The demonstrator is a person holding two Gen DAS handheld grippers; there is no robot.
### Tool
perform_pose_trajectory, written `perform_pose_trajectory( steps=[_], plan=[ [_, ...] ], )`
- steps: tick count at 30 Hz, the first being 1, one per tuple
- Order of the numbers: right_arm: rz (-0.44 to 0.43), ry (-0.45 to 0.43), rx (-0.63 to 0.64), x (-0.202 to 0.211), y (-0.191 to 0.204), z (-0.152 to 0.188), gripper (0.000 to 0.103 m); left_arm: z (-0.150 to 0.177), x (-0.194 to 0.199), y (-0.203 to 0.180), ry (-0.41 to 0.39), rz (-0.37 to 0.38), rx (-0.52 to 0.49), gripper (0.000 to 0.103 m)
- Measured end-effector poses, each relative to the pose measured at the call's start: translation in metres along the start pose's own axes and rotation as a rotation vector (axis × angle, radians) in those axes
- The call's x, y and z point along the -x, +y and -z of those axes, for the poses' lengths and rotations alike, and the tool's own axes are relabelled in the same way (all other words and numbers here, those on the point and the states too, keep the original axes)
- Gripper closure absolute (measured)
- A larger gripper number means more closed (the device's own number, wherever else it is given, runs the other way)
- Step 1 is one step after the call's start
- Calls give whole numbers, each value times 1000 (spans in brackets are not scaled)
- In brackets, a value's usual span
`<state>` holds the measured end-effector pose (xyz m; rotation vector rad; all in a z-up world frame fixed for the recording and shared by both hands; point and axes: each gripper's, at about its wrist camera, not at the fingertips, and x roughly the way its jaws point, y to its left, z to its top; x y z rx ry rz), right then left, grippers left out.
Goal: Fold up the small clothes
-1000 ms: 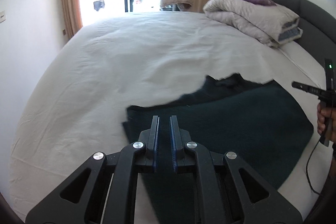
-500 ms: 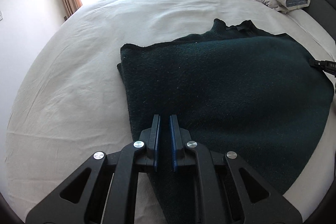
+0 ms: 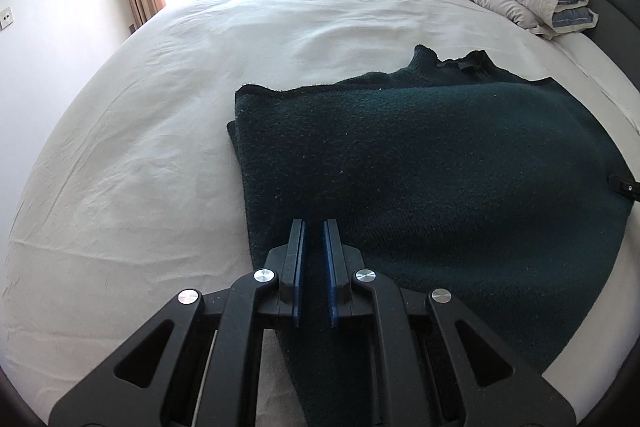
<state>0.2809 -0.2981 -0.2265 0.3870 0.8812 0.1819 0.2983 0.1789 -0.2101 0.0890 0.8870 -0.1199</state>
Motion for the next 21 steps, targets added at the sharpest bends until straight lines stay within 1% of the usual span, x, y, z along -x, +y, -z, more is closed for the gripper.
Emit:
perform_pose_trajectory(
  steps=[1, 3, 5, 8, 9, 10, 11, 13, 14, 15, 16, 17, 18, 20, 21],
  plan=[
    [14, -6, -35, 4, -11, 1, 103, 0, 0, 0, 0, 1, 3, 94],
    [20, -28, -85, 13, -31, 3, 103, -1, -1, 0, -1, -1, 2, 94],
    [5, -34, -118, 20, -44, 5, 103, -1, -1, 2, 0, 4, 11, 94],
    [58, -57, -119, 34, -38, 10, 103, -3, 4, 5, 3, 11, 40, 94],
    [53, -65, -120, 40, -33, 10, 102, -3, 8, 5, 3, 12, 51, 94],
    [25, -74, -124, 44, -26, 12, 96, -3, 12, 4, 2, 9, 56, 94],
    [-20, -79, -118, 48, -18, 13, 95, -2, 17, 3, -1, 7, 59, 94],
    [-76, -79, -68, 50, 4, 15, 95, -1, 27, -2, -10, 15, 66, 94],
    [-108, -75, -44, 49, 14, 16, 93, 0, 31, -5, -7, 18, 68, 94],
    [-139, -63, -30, 46, 21, 17, 84, 2, 32, -9, 3, 16, 64, 94],
    [-151, -45, -21, 39, 27, 18, 78, 4, 31, -13, 14, 9, 52, 94],
    [-143, -26, -15, 32, 29, 20, 72, 7, 30, -17, 24, -5, 35, 94],
    [-137, 2, -16, 23, 28, 22, 71, 10, 28, -21, 35, -22, 18, 94],
    [-116, 46, -50, 10, 16, 27, 73, 14, 25, -23, 42, -29, 13, 94],
    [-131, 38, -71, 11, 7, 29, 82, 14, 25, -22, 44, -26, 20, 94]
  ],
)
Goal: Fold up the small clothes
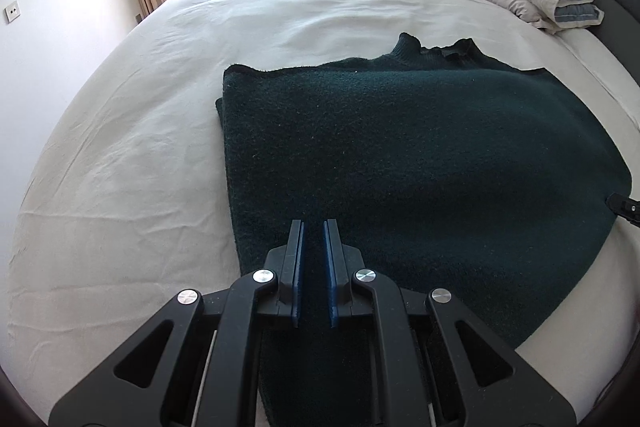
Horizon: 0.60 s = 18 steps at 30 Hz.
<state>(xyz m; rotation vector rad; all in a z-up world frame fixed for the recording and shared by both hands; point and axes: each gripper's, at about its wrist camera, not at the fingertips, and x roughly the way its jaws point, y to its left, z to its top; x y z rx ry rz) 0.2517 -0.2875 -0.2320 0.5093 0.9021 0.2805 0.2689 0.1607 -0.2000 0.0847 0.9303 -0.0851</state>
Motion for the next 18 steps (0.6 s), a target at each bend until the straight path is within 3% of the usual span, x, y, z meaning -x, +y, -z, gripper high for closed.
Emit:
perform_pose_trajectory(
  steps=[2, 7, 10, 13, 15, 18],
  plan=[
    [2, -26, -57, 11, -16, 0, 84, 1, 0, 0, 5, 2, 4, 94],
    [109, -127, -143, 54, -44, -2, 84, 4, 2, 1, -5, 4, 10, 94],
    [152, -176, -121, 69, -35, -7, 75, 4, 1, 2, -10, 7, 17, 94],
    [100, -167, -76, 65, -10, -14, 68, 5, 4, 4, -17, 18, 34, 94],
    [53, -157, -21, 54, 14, -17, 49, 6, 9, 9, -30, 41, 69, 94],
    [-1, -132, 62, 32, 49, -20, 42, 14, 24, 24, -46, 99, 175, 94]
  ],
)
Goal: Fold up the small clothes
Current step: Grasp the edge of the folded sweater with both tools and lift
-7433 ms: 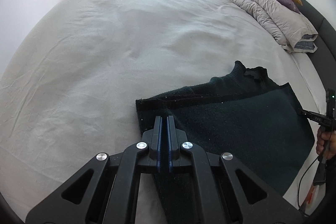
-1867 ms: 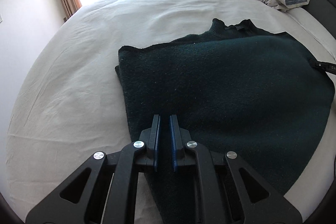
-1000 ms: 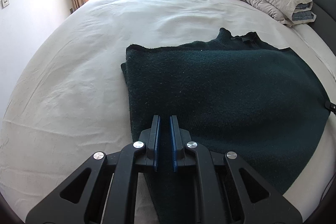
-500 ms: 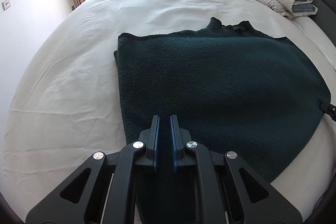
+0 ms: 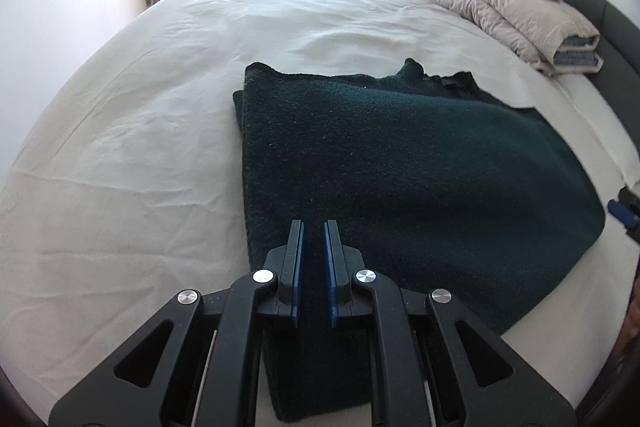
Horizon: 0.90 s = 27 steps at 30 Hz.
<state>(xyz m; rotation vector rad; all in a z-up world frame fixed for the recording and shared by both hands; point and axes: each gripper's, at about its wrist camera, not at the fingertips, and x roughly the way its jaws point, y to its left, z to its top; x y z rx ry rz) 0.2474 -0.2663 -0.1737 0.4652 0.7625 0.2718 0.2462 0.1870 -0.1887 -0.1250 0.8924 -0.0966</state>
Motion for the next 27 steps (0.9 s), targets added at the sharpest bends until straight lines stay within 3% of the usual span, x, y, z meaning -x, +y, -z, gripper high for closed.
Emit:
perform_pose_trajectory(
  steps=[3, 4, 6, 7, 8, 12, 15, 21, 25, 27],
  plan=[
    [-50, 19, 44, -18, 27, -1, 42, 14, 26, 21, -43, 70, 167, 92],
    [-60, 21, 55, -23, 34, -2, 42, 21, 35, 27, -60, 95, 220, 86],
    [-91, 37, 69, -35, 44, -5, 42, 41, 50, 37, -88, 147, 328, 57],
    [-111, 50, 69, -42, 48, -7, 42, 52, 56, 39, -104, 172, 384, 32],
    [-131, 66, 63, -46, 49, -7, 46, 63, 60, 40, -115, 198, 434, 28],
    [-191, 143, 36, -77, 56, -12, 62, 88, 56, 39, -58, 323, 582, 28],
    [-224, 184, 10, -94, 58, -14, 70, 87, 47, 29, -33, 387, 601, 28],
    [-271, 206, -45, -111, 54, -24, 72, 92, 34, 35, -14, 444, 777, 28],
    [-266, 238, -53, -126, 53, -26, 72, 87, 25, 30, -28, 449, 801, 28],
    [-264, 253, -64, -132, 52, -26, 75, 82, 17, 30, -39, 467, 826, 34]
  ],
)
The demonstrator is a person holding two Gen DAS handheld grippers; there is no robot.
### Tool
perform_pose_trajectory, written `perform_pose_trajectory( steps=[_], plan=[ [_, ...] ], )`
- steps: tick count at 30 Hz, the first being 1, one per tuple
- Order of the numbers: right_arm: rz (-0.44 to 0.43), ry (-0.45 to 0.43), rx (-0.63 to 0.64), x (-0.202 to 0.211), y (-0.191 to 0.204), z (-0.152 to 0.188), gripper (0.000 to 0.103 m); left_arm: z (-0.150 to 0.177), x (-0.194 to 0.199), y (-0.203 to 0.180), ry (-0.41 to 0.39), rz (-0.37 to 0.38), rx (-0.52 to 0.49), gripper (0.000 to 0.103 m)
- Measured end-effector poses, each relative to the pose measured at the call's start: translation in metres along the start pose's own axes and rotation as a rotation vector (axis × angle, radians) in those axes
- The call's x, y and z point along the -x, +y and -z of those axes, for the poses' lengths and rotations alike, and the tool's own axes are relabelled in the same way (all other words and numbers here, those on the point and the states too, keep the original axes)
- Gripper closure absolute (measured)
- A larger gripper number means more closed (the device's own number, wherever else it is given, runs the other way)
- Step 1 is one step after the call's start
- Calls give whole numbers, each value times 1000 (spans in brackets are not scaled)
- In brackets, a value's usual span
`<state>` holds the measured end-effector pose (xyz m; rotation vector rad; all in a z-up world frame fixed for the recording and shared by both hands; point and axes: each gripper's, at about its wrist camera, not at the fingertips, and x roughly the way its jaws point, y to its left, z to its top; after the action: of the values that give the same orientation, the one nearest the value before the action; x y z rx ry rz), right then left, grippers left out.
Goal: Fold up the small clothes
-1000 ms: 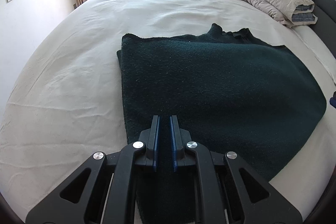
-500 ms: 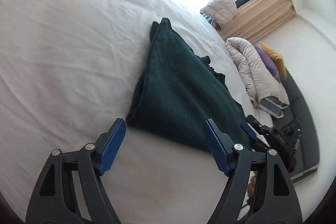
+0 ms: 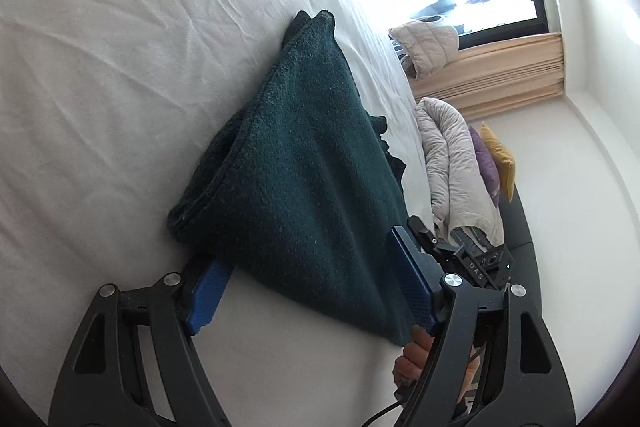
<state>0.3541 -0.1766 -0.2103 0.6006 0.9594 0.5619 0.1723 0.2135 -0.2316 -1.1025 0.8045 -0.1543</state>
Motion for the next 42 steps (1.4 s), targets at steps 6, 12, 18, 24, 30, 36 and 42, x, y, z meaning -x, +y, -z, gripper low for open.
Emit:
perform_pose_trajectory(
  steps=[6, 12, 18, 24, 30, 36, 42],
  plan=[
    [25, 30, -15, -8, -9, -6, 84, -18, -21, 10, 21, 18, 53, 81],
    [109, 75, -26, -18, -19, -10, 100, -22, -26, 3, -4, -37, -29, 90],
    [116, 83, -40, -26, -29, -9, 103, -22, -25, -25, -46, -104, -167, 95],
    [98, 65, -29, -28, -33, -8, 103, -19, -22, -83, -101, -138, -376, 96],
    [-74, 43, -111, 10, -49, -29, 56, 3, -41, -174, -121, -121, -658, 96],
    [-309, 42, -174, 45, -75, -65, 23, 78, -89, -237, -55, -102, -977, 96],
    [-451, 58, -230, 46, -99, -74, 12, 142, -131, -231, 29, -143, -1120, 96]
  ],
)
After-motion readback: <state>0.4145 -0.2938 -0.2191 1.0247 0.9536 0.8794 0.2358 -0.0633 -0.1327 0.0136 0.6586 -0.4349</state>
